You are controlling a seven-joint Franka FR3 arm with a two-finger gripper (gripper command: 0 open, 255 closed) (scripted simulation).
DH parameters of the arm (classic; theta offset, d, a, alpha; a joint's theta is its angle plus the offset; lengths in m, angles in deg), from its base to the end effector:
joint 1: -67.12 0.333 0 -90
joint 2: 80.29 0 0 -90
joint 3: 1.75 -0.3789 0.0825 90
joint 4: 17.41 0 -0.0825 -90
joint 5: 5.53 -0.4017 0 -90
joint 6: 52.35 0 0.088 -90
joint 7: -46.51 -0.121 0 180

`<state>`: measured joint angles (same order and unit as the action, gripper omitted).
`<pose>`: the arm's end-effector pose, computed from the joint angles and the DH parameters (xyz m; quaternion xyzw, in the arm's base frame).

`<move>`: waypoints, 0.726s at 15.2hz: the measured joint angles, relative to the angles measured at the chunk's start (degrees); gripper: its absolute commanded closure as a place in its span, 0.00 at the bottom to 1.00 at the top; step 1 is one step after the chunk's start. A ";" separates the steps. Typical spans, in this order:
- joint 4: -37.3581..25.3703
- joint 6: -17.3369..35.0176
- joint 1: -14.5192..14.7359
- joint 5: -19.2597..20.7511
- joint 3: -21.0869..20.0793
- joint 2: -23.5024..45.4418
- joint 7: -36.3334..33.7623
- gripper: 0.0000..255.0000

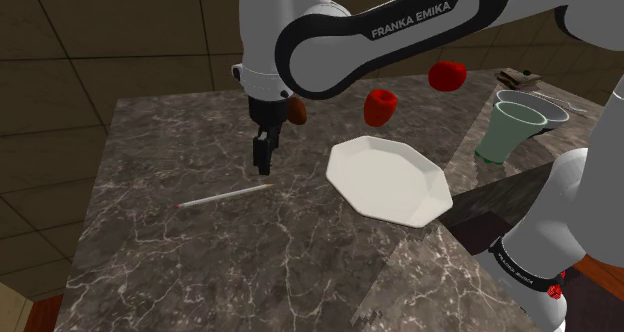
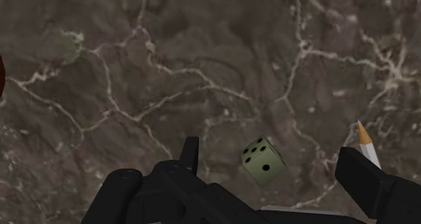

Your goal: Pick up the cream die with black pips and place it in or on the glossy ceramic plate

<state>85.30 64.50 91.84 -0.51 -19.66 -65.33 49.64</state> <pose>0.4977 0.4285 0.4494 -0.9154 -0.4025 0.0005 0.0005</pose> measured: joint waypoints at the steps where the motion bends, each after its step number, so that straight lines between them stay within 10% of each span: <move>1: 0.05 0.20 0.00 0.05 0.02 0.15 -0.01 0.00; 6: 0.16 0.44 0.01 0.10 0.04 0.27 -0.02 0.00; 7: 0.16 0.44 0.01 0.10 0.04 0.27 -0.02 1.00; 11: 0.13 0.45 0.00 0.10 0.05 0.25 -0.02 1.00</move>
<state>85.43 64.95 91.84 -0.40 -19.61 -65.08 49.62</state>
